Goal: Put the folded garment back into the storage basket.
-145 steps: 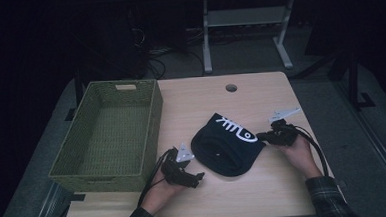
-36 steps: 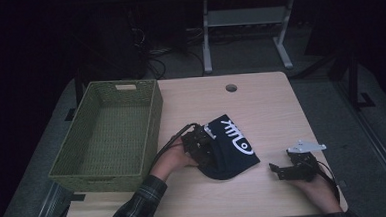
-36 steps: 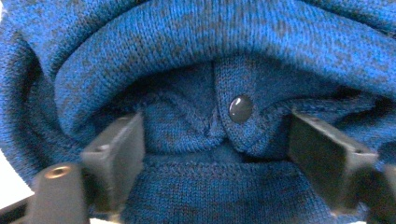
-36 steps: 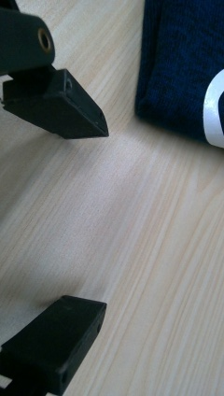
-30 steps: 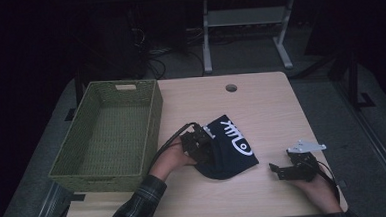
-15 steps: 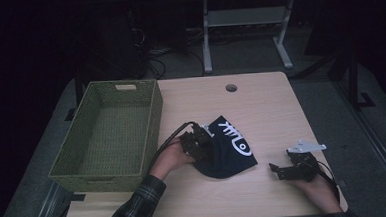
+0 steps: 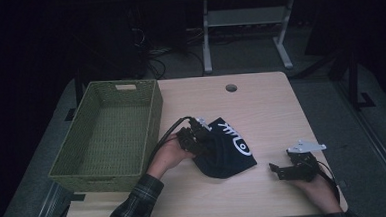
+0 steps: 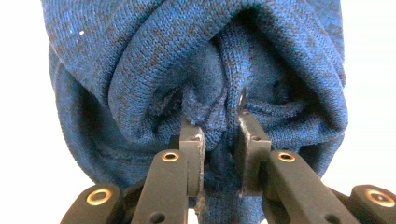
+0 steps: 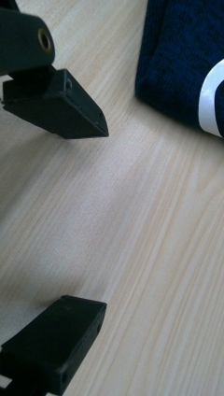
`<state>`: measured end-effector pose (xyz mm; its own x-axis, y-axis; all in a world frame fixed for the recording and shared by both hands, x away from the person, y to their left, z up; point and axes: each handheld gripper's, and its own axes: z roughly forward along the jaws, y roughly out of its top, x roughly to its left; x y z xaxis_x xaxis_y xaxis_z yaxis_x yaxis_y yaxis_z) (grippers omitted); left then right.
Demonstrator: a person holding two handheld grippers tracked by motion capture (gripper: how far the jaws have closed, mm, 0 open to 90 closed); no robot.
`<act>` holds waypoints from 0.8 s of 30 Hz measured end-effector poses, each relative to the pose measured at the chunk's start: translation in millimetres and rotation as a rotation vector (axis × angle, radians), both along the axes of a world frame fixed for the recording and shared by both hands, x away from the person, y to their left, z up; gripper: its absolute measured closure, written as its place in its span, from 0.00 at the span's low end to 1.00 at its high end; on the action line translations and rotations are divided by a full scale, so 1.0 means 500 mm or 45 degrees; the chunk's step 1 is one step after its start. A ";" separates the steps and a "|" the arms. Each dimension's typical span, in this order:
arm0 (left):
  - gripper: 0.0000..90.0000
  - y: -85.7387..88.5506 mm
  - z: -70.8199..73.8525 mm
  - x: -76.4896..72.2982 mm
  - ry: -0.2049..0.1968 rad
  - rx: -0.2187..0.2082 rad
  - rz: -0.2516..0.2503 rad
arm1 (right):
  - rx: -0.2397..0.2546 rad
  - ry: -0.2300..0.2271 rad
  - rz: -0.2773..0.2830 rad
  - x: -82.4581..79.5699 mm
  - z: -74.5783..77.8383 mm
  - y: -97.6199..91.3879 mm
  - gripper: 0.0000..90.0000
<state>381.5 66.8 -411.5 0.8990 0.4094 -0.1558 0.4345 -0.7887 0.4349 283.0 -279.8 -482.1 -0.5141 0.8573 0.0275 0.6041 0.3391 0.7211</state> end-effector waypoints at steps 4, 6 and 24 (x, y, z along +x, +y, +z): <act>0.84 -0.002 0.021 0.002 -0.011 -0.027 0.008 | 0.000 0.000 0.000 0.000 0.000 0.000 0.14; 0.84 -0.001 0.031 0.003 -0.015 -0.038 0.009 | -0.001 -0.001 0.000 0.000 0.000 0.000 0.14; 0.84 0.013 0.141 0.012 -0.070 -0.074 0.012 | -0.005 0.006 -0.013 0.001 0.000 0.000 0.11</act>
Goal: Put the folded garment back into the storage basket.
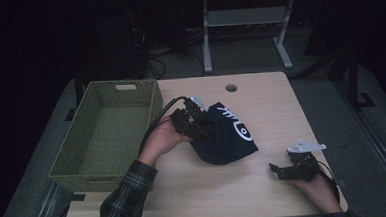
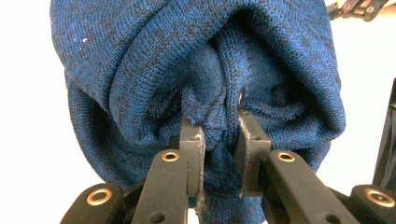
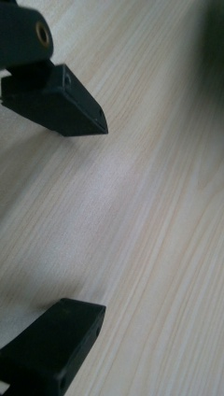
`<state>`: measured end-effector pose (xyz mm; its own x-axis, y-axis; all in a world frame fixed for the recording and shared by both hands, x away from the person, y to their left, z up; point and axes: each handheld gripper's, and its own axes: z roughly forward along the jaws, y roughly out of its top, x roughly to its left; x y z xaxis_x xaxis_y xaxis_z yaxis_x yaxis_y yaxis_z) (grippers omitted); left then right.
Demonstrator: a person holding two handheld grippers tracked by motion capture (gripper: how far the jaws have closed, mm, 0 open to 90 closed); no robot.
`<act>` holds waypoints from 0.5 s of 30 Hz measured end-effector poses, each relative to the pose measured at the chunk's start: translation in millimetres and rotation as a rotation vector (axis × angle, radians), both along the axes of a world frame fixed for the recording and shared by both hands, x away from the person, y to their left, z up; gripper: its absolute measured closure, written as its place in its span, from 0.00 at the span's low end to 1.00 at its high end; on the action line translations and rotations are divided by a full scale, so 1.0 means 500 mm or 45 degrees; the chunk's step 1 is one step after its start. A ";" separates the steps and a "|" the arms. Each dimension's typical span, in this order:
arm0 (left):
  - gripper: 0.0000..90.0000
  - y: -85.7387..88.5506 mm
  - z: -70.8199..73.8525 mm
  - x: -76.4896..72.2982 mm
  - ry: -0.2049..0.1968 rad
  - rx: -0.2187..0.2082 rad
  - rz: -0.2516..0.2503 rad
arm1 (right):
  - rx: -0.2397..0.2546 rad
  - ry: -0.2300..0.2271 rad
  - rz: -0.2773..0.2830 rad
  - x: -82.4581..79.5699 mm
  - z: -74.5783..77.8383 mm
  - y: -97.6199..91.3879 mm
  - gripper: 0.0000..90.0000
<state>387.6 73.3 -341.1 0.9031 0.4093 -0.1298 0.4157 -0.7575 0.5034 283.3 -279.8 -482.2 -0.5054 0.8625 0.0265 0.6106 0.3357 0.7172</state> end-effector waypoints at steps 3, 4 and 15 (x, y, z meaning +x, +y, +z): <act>0.84 0.012 0.028 0.003 -0.020 0.000 0.008 | -0.008 0.006 -0.012 0.002 -0.001 0.000 0.06; 0.84 0.015 0.034 0.004 -0.025 0.001 0.008 | -0.009 0.011 -0.018 0.003 -0.001 0.000 0.05; 0.84 0.057 0.103 0.008 -0.071 0.006 0.048 | -0.014 0.017 -0.023 0.004 -0.002 0.000 0.03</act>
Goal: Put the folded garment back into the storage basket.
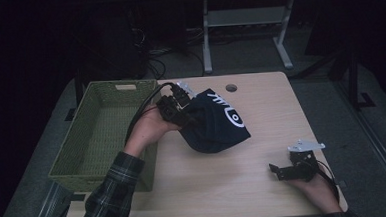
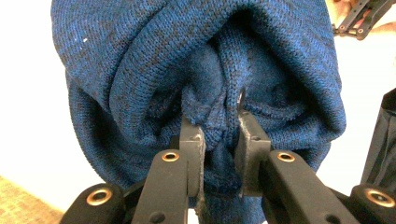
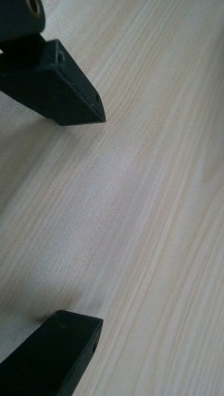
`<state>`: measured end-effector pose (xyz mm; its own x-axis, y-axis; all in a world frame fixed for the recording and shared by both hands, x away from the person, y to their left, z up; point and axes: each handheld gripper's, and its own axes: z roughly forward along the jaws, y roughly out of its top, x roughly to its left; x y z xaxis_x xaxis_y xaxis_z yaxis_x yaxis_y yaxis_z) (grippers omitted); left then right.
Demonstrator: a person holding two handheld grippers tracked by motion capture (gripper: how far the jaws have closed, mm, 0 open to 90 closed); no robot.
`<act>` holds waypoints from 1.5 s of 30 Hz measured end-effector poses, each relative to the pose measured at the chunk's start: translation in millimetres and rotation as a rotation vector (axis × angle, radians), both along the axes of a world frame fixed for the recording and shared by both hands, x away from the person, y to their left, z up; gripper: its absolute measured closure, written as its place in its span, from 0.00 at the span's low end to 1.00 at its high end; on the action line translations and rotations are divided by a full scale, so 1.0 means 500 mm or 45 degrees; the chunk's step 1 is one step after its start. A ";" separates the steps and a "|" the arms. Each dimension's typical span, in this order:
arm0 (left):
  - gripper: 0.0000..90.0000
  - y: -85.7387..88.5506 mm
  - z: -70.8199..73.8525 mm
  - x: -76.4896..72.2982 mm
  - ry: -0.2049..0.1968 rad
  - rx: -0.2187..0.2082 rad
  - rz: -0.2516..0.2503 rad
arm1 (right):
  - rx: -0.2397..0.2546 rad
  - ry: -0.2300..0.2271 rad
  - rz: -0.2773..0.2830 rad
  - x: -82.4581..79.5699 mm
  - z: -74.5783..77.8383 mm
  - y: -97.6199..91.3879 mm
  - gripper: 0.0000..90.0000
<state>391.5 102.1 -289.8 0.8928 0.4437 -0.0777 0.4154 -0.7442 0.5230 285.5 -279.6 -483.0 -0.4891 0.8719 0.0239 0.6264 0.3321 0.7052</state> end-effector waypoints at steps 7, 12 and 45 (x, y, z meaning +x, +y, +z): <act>0.84 0.042 0.048 0.005 -0.028 0.001 0.046 | 0.005 0.003 -0.001 0.000 0.000 0.000 0.03; 0.84 0.070 0.067 0.008 -0.041 -0.006 0.092 | 0.005 0.003 -0.001 0.000 0.000 0.000 0.03; 0.84 0.307 0.101 0.001 -0.090 -0.016 0.432 | 0.003 0.003 0.000 0.000 0.000 0.000 0.03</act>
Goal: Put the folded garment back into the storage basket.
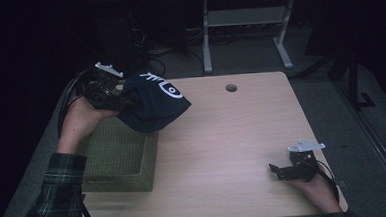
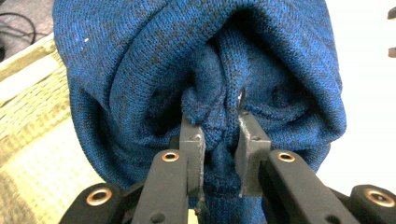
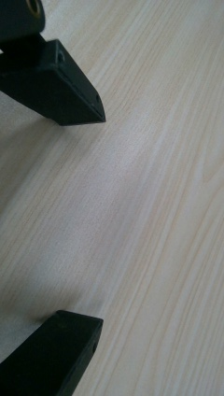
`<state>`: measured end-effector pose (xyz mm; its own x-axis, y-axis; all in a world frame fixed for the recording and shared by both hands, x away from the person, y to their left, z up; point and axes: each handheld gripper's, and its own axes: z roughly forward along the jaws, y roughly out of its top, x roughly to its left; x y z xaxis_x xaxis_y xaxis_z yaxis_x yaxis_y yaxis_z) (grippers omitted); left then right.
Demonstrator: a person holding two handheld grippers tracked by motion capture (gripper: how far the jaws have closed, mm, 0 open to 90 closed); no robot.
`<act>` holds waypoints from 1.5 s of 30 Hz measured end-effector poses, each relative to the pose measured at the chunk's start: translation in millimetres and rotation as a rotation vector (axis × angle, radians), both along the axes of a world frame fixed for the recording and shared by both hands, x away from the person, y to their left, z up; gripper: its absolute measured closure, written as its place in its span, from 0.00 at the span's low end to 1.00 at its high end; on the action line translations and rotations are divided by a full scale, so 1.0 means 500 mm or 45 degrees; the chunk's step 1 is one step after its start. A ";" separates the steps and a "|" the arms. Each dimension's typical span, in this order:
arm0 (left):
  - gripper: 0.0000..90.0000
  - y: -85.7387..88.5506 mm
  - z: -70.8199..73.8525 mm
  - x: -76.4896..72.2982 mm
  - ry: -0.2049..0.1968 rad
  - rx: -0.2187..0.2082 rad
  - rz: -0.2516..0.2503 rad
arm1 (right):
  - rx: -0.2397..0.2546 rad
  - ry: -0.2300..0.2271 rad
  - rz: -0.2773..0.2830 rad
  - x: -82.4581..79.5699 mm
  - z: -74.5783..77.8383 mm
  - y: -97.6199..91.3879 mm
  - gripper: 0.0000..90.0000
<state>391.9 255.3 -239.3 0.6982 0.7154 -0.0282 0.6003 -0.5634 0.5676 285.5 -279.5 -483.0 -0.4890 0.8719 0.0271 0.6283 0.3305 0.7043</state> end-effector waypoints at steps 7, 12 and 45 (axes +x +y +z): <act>0.84 0.057 -0.001 -0.010 -0.015 -0.006 0.089 | 0.000 0.000 0.000 0.000 0.000 0.000 0.03; 0.84 0.088 -0.012 -0.013 -0.014 -0.003 0.147 | 0.000 0.000 0.000 0.000 0.000 0.000 0.03; 0.84 0.226 -0.195 -0.015 0.114 0.020 0.450 | -0.003 -0.003 0.001 0.000 0.000 0.000 0.03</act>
